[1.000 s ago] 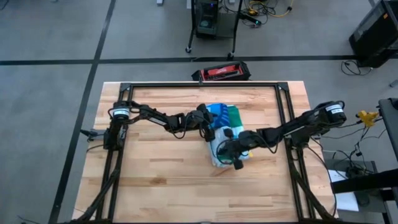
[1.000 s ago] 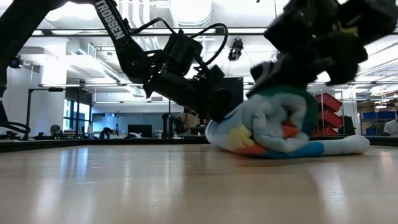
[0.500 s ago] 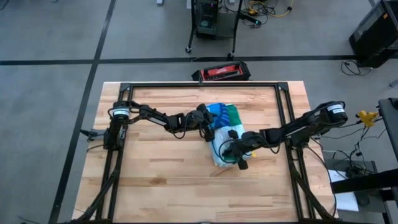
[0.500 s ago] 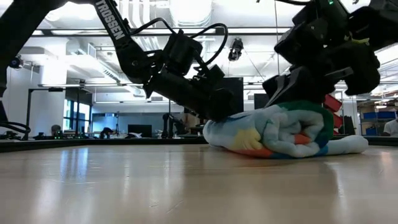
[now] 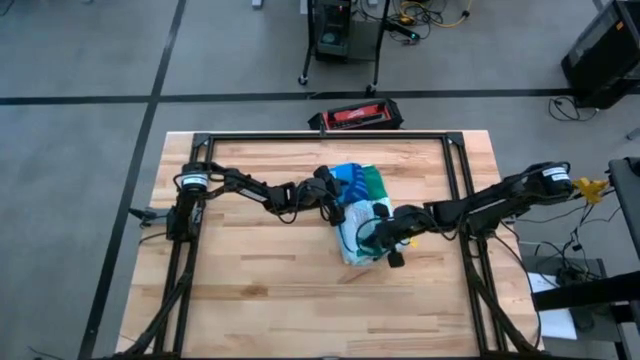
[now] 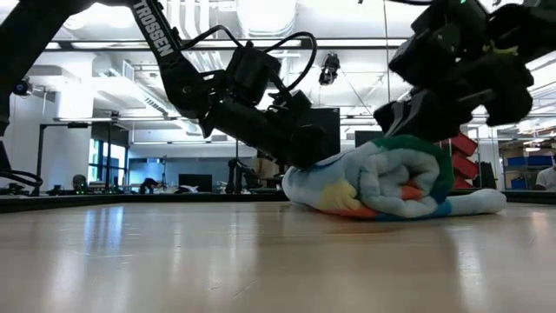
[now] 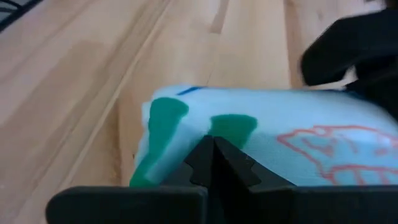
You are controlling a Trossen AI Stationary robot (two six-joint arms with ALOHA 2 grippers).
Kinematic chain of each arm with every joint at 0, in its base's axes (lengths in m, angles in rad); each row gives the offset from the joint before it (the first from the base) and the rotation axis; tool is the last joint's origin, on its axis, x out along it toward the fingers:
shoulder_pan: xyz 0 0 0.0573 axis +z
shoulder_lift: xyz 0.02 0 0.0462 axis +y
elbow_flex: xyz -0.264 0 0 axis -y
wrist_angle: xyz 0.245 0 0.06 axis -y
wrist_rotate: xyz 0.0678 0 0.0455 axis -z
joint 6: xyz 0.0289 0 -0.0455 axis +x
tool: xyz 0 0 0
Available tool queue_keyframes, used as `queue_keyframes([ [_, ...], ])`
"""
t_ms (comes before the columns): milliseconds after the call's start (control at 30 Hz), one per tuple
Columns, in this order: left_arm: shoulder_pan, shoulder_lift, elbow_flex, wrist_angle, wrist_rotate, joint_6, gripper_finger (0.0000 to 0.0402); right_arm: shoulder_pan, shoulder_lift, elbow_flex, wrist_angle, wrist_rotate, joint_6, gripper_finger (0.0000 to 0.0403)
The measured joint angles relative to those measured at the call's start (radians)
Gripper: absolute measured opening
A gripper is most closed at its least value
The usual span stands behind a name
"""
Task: Roll towel
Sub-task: Roll the multi-color dinosaur print towel
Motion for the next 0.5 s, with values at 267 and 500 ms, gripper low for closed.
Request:
queue_keyframes([
  [267,0.022,-0.008,0.023,0.108,-0.017,0.012,0.0274,0.0,0.148,0.003,0.109,-0.033,0.019,0.0],
  [500,0.077,0.044,0.089,0.141,0.037,-0.081,0.0274,0.0,0.15,0.002,0.131,-0.066,0.014,0.0],
])
